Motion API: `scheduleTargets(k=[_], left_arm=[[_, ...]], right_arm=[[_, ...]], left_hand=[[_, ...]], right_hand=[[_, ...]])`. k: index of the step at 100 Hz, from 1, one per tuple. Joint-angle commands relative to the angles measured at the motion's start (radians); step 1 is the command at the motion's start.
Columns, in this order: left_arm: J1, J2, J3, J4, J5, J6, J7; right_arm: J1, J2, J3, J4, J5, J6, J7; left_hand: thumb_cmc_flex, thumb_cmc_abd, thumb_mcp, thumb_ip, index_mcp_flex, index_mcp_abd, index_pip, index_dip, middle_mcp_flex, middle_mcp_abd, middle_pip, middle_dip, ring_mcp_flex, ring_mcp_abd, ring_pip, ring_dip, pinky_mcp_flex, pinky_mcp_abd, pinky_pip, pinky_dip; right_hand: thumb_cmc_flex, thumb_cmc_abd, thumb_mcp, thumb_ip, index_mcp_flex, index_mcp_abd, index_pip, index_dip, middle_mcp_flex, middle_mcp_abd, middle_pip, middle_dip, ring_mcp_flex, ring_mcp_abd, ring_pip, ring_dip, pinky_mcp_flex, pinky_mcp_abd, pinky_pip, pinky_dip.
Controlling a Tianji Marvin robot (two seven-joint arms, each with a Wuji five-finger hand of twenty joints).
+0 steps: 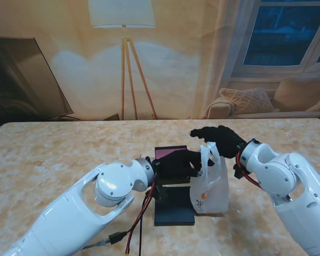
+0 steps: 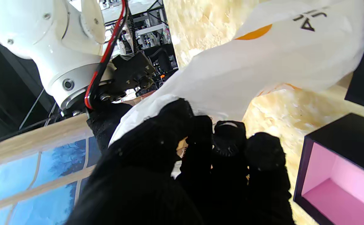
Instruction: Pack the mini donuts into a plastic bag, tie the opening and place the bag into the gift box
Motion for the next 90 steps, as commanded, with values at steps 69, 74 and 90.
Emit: scheduleTargets(k=[69,74,90], left_arm=[[0.024,-0.001,0.031,-0.041,0.209,-0.047,0.058],[0.026,-0.005,0.033,-0.039,0.215,-0.052,0.073],[0.034,-0.015,0.024,-0.033,0.198,-0.046,0.101]], right_arm=[[0.013,-0.013,-0.035,0.010,-0.139,0.019,-0.060],[0.013,-0.014,-0.039,0.011,-0.143,0.019,-0.068],[0.006,-0.011,-0.036,0.005,-0.107,0.020,-0.044]], left_hand=[[-0.029,0.006,0.073,-0.007,-0.047,0.052,-0.060,-0.026,-0.133,0.003,-0.155,-0.101,-0.244,0.054,-0.192,0.122,-0.316,-0.003,-0.131,0.216],[-0.056,0.014,0.080,-0.001,-0.063,0.064,-0.078,-0.029,-0.160,0.008,-0.124,-0.115,-0.253,0.049,-0.189,0.104,-0.320,-0.005,-0.140,0.216],[-0.083,0.020,0.089,0.008,-0.060,0.055,-0.079,-0.015,-0.187,0.012,-0.103,-0.150,-0.270,0.050,-0.216,0.068,-0.330,-0.008,-0.209,0.176]], right_hand=[[0.116,-0.056,0.014,-0.051,-0.042,0.061,-0.068,-0.063,-0.067,0.046,-0.003,-0.015,-0.023,0.015,0.007,-0.014,0.004,-0.009,-0.004,-0.014],[0.115,-0.062,0.022,-0.052,-0.044,0.062,-0.067,-0.063,-0.069,0.047,0.000,-0.014,-0.024,0.015,0.011,-0.012,0.004,-0.007,-0.001,-0.012],[0.091,-0.057,0.040,-0.051,-0.044,0.057,-0.064,-0.063,-0.070,0.047,0.000,-0.016,-0.028,0.016,0.010,-0.014,0.001,-0.006,-0.001,-0.012]])
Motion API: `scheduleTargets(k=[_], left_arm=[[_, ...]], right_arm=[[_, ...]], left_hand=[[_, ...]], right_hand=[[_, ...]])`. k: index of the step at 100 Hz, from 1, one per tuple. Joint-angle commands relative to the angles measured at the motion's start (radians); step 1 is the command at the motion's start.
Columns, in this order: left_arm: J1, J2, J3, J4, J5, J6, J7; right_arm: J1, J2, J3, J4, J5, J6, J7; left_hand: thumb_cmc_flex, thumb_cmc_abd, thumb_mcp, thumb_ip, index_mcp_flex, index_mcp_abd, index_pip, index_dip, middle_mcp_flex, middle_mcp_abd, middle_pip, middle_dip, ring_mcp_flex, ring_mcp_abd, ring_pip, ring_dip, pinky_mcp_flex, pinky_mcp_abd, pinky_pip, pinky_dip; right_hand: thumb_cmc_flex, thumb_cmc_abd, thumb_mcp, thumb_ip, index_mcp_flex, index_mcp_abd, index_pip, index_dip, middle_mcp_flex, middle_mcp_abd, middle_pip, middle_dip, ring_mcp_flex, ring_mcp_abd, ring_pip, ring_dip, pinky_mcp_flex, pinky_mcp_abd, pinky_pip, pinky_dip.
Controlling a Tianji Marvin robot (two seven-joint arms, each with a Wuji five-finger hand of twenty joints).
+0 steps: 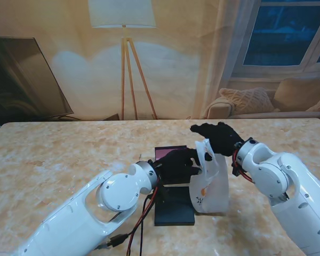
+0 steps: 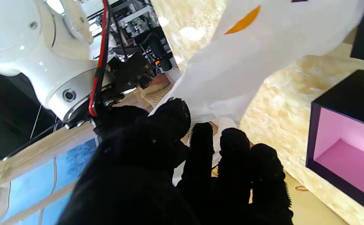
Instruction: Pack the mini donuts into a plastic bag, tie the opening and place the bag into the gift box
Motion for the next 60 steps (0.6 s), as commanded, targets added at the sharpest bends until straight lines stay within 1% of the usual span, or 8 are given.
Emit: scheduleTargets(k=[1,14,24,39,45,46,53,60], left_arm=[[0.005,-0.010,-0.002,-0.002,0.007,0.001,0.003],[0.010,-0.014,-0.007,-0.004,-0.001,0.006,0.015],[0.008,-0.015,-0.008,-0.004,0.000,0.005,0.018],[0.011,-0.018,-0.010,-0.006,-0.002,0.004,0.026],[0.013,-0.020,-0.006,-0.007,0.003,0.006,0.033],[0.013,-0.020,-0.006,-0.007,0.004,0.005,0.034],[0.020,-0.023,-0.005,-0.011,0.001,0.008,0.046],[0.025,-0.024,-0.006,-0.016,-0.014,0.013,0.047]], right_arm=[[-0.012,-0.005,-0.001,-0.009,0.019,0.001,0.032],[-0.015,-0.003,0.001,-0.012,0.029,-0.002,0.041],[-0.018,-0.002,0.003,-0.015,0.038,-0.003,0.052],[-0.020,-0.001,0.004,-0.020,0.030,-0.002,0.055],[-0.018,-0.004,-0.003,-0.019,0.019,0.009,0.043],[-0.018,-0.004,-0.004,-0.019,0.016,0.011,0.039],[-0.020,-0.006,-0.009,-0.019,0.004,0.026,0.027],[-0.021,-0.008,-0.016,-0.023,-0.001,0.056,0.023]], left_hand=[[-0.020,0.028,0.018,0.008,-0.020,-0.012,-0.015,-0.002,-0.031,-0.009,0.013,-0.012,-0.026,-0.020,-0.010,-0.016,-0.021,-0.036,-0.024,-0.015],[-0.029,0.022,0.026,0.010,-0.018,-0.014,-0.002,0.015,-0.027,-0.007,0.016,-0.037,-0.016,-0.017,-0.032,-0.042,-0.008,-0.028,-0.052,-0.040],[-0.029,0.009,0.028,0.004,0.015,-0.014,0.022,0.029,-0.008,-0.007,0.021,-0.043,0.009,-0.018,-0.026,-0.050,0.029,-0.027,-0.055,-0.057],[-0.036,0.009,0.035,0.009,-0.005,-0.032,0.027,0.036,-0.017,-0.003,0.016,-0.065,0.008,-0.022,-0.036,-0.066,0.031,-0.026,-0.067,-0.084],[-0.042,0.009,0.044,0.014,-0.025,-0.074,0.023,0.035,-0.034,0.001,0.022,-0.075,-0.005,-0.018,-0.029,-0.063,0.024,-0.024,-0.075,-0.097],[-0.050,0.008,0.055,0.019,-0.038,-0.099,0.030,0.037,-0.044,0.002,0.028,-0.086,-0.012,-0.015,-0.032,-0.063,0.018,-0.020,-0.082,-0.107],[-0.066,0.013,0.075,0.032,-0.061,-0.163,0.060,0.043,-0.076,0.003,0.039,-0.129,-0.036,-0.015,-0.045,-0.067,-0.004,-0.017,-0.104,-0.128],[-0.073,0.016,0.094,0.049,-0.068,-0.186,0.096,0.039,-0.104,0.009,0.057,-0.212,-0.061,-0.009,-0.059,-0.069,-0.028,-0.012,-0.132,-0.147]], right_hand=[[0.042,-0.046,0.041,-0.025,-0.006,0.012,-0.011,-0.013,-0.019,0.020,0.007,-0.007,-0.014,0.005,0.008,-0.012,-0.002,0.002,0.010,-0.010],[0.035,-0.044,0.044,-0.023,-0.006,0.009,-0.010,-0.013,-0.018,0.017,0.006,-0.008,-0.014,0.004,0.007,-0.013,0.000,0.002,0.010,-0.009],[0.033,-0.043,0.045,-0.022,-0.003,0.004,-0.007,-0.012,-0.015,0.016,0.005,-0.008,-0.013,0.004,0.005,-0.014,-0.001,0.002,0.009,-0.009],[0.032,-0.043,0.045,-0.021,-0.005,0.009,-0.007,-0.013,-0.014,0.019,0.001,-0.010,-0.014,0.005,0.003,-0.015,-0.003,0.002,0.007,-0.010],[0.033,-0.046,0.051,-0.019,-0.007,0.017,-0.008,-0.013,-0.015,0.022,0.001,-0.009,-0.012,0.008,0.005,-0.013,-0.005,0.004,0.008,-0.010],[0.033,-0.047,0.052,-0.019,-0.007,0.018,-0.008,-0.013,-0.015,0.022,0.002,-0.009,-0.013,0.008,0.005,-0.013,-0.005,0.004,0.008,-0.010],[0.033,-0.050,0.056,-0.019,-0.008,0.025,-0.009,-0.014,-0.018,0.028,0.004,-0.008,-0.016,0.012,0.008,-0.012,-0.009,0.004,0.009,-0.009],[0.036,-0.052,0.059,-0.021,-0.011,0.037,-0.012,-0.017,-0.023,0.037,0.005,-0.007,-0.019,0.016,0.011,-0.010,-0.011,0.003,0.011,-0.008]])
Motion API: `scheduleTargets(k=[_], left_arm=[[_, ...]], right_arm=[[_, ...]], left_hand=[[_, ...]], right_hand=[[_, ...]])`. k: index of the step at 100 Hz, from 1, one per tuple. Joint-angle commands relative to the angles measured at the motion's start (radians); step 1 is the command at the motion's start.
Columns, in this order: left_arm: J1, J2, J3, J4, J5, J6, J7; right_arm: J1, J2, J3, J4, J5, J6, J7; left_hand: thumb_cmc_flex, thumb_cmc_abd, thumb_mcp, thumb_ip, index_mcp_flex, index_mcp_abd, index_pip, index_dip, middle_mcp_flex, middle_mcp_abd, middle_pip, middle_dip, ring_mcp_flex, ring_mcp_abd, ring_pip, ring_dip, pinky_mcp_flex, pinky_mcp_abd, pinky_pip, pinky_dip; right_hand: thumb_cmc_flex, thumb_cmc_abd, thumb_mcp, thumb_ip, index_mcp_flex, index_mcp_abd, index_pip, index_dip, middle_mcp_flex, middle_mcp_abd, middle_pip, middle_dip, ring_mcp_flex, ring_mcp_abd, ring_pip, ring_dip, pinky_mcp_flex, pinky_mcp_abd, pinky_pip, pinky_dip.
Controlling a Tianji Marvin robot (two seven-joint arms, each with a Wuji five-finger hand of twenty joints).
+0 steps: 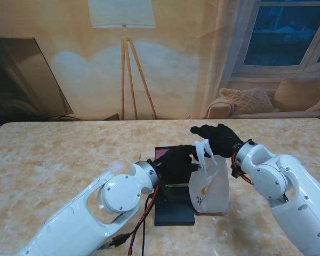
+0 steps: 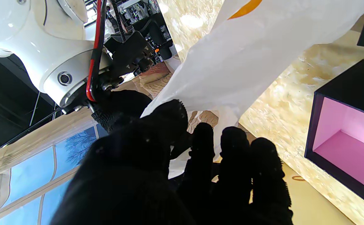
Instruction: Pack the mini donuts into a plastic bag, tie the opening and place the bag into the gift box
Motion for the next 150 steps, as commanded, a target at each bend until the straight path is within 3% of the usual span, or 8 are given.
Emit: scheduleTargets(k=[1,24,40,56,76,92,124,150], left_arm=[[0.012,-0.010,0.000,-0.020,-0.015,0.009,-0.011],[0.026,-0.012,0.016,-0.029,0.005,0.010,0.006],[0.015,-0.012,0.032,-0.021,0.043,0.022,0.009],[0.012,-0.024,0.038,-0.011,0.025,0.048,0.031],[0.008,-0.027,0.045,-0.002,0.012,0.038,0.031],[0.009,-0.029,0.042,0.002,0.010,0.026,0.038],[0.013,-0.033,0.037,0.005,0.010,0.037,0.051],[0.005,-0.033,0.047,0.011,-0.006,0.036,0.039]], right_arm=[[-0.011,-0.010,-0.010,-0.009,-0.001,0.026,0.015],[-0.012,-0.018,-0.025,-0.014,-0.038,0.082,-0.024],[-0.022,-0.024,-0.026,-0.015,-0.049,0.092,-0.067],[-0.038,-0.028,-0.020,-0.021,-0.071,0.097,-0.104],[-0.040,-0.032,-0.027,-0.021,-0.048,0.127,-0.112],[-0.046,-0.034,-0.025,-0.026,-0.026,0.134,-0.115],[-0.069,-0.036,-0.002,-0.044,0.021,0.162,-0.103],[-0.066,-0.036,-0.004,-0.046,0.048,0.164,-0.087]], left_hand=[[-0.020,0.017,0.043,0.035,-0.048,-0.085,0.017,-0.005,-0.056,-0.002,0.021,-0.076,-0.043,-0.005,-0.025,-0.017,-0.035,-0.008,-0.028,-0.026],[-0.041,0.006,0.038,0.035,-0.017,-0.073,0.069,0.000,-0.125,-0.011,-0.025,-0.152,-0.185,0.011,-0.129,-0.056,-0.137,0.003,-0.198,-0.072],[-0.101,0.010,0.003,0.035,-0.014,0.070,-0.027,-0.028,-0.182,0.006,-0.090,-0.210,-0.244,0.005,-0.223,-0.124,-0.137,0.028,-0.476,-0.154],[-0.128,0.027,-0.046,0.038,-0.031,0.057,-0.093,-0.022,-0.229,-0.016,-0.336,-0.540,-0.276,-0.074,-0.685,-0.606,-0.134,0.019,-0.827,-0.386],[-0.116,0.049,-0.061,0.036,-0.072,-0.053,-0.051,-0.014,-0.199,-0.058,-0.405,-0.709,-0.257,-0.089,-0.841,-0.876,-0.109,-0.020,-0.850,-0.501],[-0.091,0.092,-0.086,0.038,-0.101,-0.054,-0.027,-0.023,-0.194,-0.060,-0.382,-0.731,-0.234,-0.086,-0.818,-0.891,-0.095,-0.025,-0.764,-0.505],[-0.101,0.110,-0.113,0.043,-0.039,0.140,-0.090,-0.050,-0.174,-0.011,-0.353,-0.733,-0.232,-0.066,-0.804,-0.892,-0.100,-0.047,-0.645,-0.563],[-0.141,0.161,-0.248,0.051,-0.150,0.078,-0.181,-0.058,-0.265,-0.036,-0.504,-0.813,-0.322,-0.101,-0.901,-1.000,-0.112,-0.073,-0.835,-0.660]], right_hand=[[0.037,-0.052,0.041,-0.021,-0.011,0.036,-0.012,-0.017,-0.024,0.034,0.005,-0.007,-0.019,0.017,0.012,-0.009,-0.011,0.003,0.011,-0.008],[0.044,-0.054,0.044,-0.026,-0.006,0.051,-0.016,-0.024,-0.028,0.049,0.012,-0.005,-0.023,0.029,0.025,-0.005,-0.017,0.010,0.017,-0.004],[0.045,-0.048,0.042,-0.027,-0.002,0.056,-0.017,-0.028,-0.027,0.053,0.017,-0.003,-0.026,0.034,0.035,-0.002,-0.024,0.015,0.023,-0.001],[0.045,-0.047,0.042,-0.027,-0.005,0.062,-0.019,-0.030,-0.028,0.058,0.019,-0.003,-0.027,0.037,0.040,-0.001,-0.026,0.018,0.025,0.001],[0.044,-0.045,0.043,-0.026,-0.005,0.066,-0.020,-0.033,-0.033,0.064,0.020,-0.003,-0.034,0.044,0.044,-0.001,-0.031,0.024,0.030,0.003],[0.038,-0.047,0.052,-0.024,-0.005,0.073,-0.022,-0.037,-0.030,0.073,0.008,-0.013,-0.035,0.052,0.029,-0.013,-0.033,0.028,0.030,0.004],[0.035,-0.046,0.062,-0.021,0.001,0.070,-0.020,-0.040,-0.026,0.072,0.007,-0.019,-0.034,0.056,0.027,-0.017,-0.039,0.030,0.029,0.004],[0.031,-0.043,0.063,-0.020,0.001,0.070,-0.020,-0.042,-0.027,0.073,0.005,-0.021,-0.037,0.059,0.026,-0.018,-0.043,0.031,0.030,0.005]])
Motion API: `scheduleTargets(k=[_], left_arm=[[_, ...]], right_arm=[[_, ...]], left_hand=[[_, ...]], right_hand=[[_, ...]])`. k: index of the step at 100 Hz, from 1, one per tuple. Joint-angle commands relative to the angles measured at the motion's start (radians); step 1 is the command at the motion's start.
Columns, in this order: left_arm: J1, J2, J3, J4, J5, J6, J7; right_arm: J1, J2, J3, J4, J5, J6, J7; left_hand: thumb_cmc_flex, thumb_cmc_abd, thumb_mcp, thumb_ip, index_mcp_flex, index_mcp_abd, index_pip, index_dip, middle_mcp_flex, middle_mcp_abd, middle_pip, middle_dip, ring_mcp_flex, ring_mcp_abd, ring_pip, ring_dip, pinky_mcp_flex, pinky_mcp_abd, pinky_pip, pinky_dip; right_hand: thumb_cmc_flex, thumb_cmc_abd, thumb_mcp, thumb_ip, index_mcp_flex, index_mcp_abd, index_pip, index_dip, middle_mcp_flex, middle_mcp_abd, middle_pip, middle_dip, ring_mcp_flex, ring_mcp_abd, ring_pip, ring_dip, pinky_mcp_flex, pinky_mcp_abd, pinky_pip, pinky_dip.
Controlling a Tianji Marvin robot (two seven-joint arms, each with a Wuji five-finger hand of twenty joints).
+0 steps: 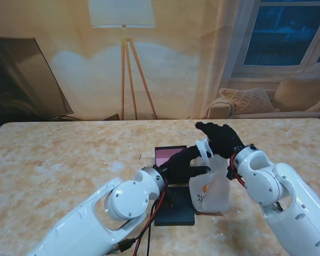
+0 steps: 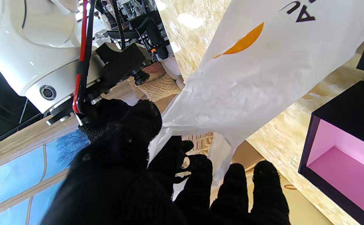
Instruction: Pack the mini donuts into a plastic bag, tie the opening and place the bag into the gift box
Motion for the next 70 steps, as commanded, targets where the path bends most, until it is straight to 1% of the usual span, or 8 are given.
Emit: scheduleTargets(k=[1,16,18,19,38,53,56,70], left_arm=[[-0.004,-0.005,0.003,-0.004,0.000,0.001,-0.021],[-0.007,-0.007,0.003,0.000,-0.006,0.002,-0.021],[-0.008,-0.007,0.002,0.001,-0.010,0.000,-0.022],[-0.008,-0.007,0.002,0.002,-0.013,0.000,-0.023],[-0.009,-0.008,-0.008,0.011,-0.070,-0.021,-0.037],[0.000,-0.011,-0.009,0.003,-0.089,-0.005,-0.034],[-0.001,-0.012,-0.007,0.004,-0.084,-0.005,-0.030],[-0.007,-0.016,-0.001,0.007,-0.076,0.005,-0.021]], right_arm=[[-0.008,-0.006,-0.004,-0.008,0.004,0.002,0.014],[-0.010,-0.007,-0.004,-0.008,0.005,0.002,0.010],[-0.010,-0.007,-0.003,-0.008,0.006,0.001,0.010],[-0.010,-0.007,-0.003,-0.008,0.006,0.001,0.010],[-0.013,-0.008,-0.002,-0.012,0.013,0.010,0.009],[-0.010,-0.008,-0.007,-0.012,0.015,0.018,0.011],[-0.011,-0.008,-0.007,-0.013,0.017,0.018,0.011],[-0.015,-0.008,-0.005,-0.016,0.018,0.017,0.012]], left_hand=[[-0.031,0.041,-0.039,0.024,-0.059,-0.067,-0.053,-0.014,-0.045,-0.025,-0.035,-0.018,-0.035,-0.041,-0.045,-0.036,-0.013,-0.043,-0.051,-0.023],[-0.034,0.054,-0.067,0.026,-0.103,-0.114,-0.064,-0.015,-0.062,-0.025,-0.063,-0.018,-0.037,-0.035,-0.055,-0.047,-0.017,-0.030,-0.076,-0.007],[-0.005,0.068,-0.112,0.033,-0.106,-0.125,-0.057,-0.012,-0.061,-0.027,-0.071,-0.003,-0.037,-0.034,-0.053,-0.050,-0.015,-0.027,-0.089,0.038],[-0.003,0.070,-0.115,0.034,-0.106,-0.128,-0.056,-0.011,-0.061,-0.027,-0.072,-0.003,-0.038,-0.034,-0.053,-0.050,-0.014,-0.026,-0.089,0.042],[0.022,0.054,-0.098,0.037,-0.115,-0.186,-0.040,-0.004,-0.059,-0.028,-0.070,-0.002,-0.037,-0.027,-0.043,-0.038,-0.015,-0.007,-0.067,0.064],[-0.003,0.028,-0.086,0.034,-0.126,-0.137,-0.037,-0.005,-0.068,-0.013,-0.077,-0.004,-0.041,-0.023,-0.049,-0.039,-0.019,-0.009,-0.067,0.065],[-0.041,0.012,-0.026,0.029,-0.124,-0.119,-0.040,-0.013,-0.069,-0.009,-0.085,0.001,-0.040,-0.022,-0.052,-0.047,-0.017,-0.009,-0.077,0.062],[-0.060,0.002,-0.025,0.025,-0.131,-0.082,-0.054,-0.019,-0.077,-0.003,-0.093,0.001,-0.040,-0.022,-0.056,-0.052,-0.022,-0.005,-0.084,0.061]], right_hand=[[0.031,-0.019,0.038,-0.020,0.001,0.029,-0.019,-0.007,-0.027,0.026,-0.006,-0.007,-0.013,0.017,-0.012,-0.018,-0.017,0.014,0.017,0.005],[0.029,-0.018,0.038,-0.018,0.002,0.028,-0.019,-0.008,-0.026,0.028,-0.005,-0.008,-0.013,0.020,-0.011,-0.018,-0.018,0.014,0.016,0.005],[0.029,-0.018,0.039,-0.018,0.002,0.028,-0.018,-0.008,-0.026,0.028,-0.005,-0.008,-0.013,0.019,-0.011,-0.018,-0.018,0.015,0.016,0.005],[0.029,-0.018,0.038,-0.018,0.001,0.028,-0.019,-0.008,-0.027,0.028,-0.006,-0.008,-0.014,0.019,-0.012,-0.018,-0.018,0.015,0.016,0.005],[0.028,-0.018,0.040,-0.017,0.003,0.030,-0.017,-0.009,-0.028,0.028,-0.007,-0.009,-0.016,0.021,-0.012,-0.018,-0.022,0.015,0.015,0.004],[0.024,-0.019,0.047,-0.015,0.003,0.031,-0.017,-0.010,-0.028,0.032,-0.008,-0.009,-0.019,0.024,-0.012,-0.018,-0.029,0.019,0.015,0.004],[0.023,-0.018,0.049,-0.015,0.003,0.032,-0.017,-0.010,-0.027,0.033,-0.008,-0.009,-0.020,0.024,-0.012,-0.018,-0.029,0.019,0.015,0.005],[0.018,-0.017,0.053,-0.013,0.002,0.035,-0.017,-0.011,-0.030,0.037,-0.013,-0.011,-0.023,0.028,-0.013,-0.018,-0.035,0.020,0.014,0.004]])
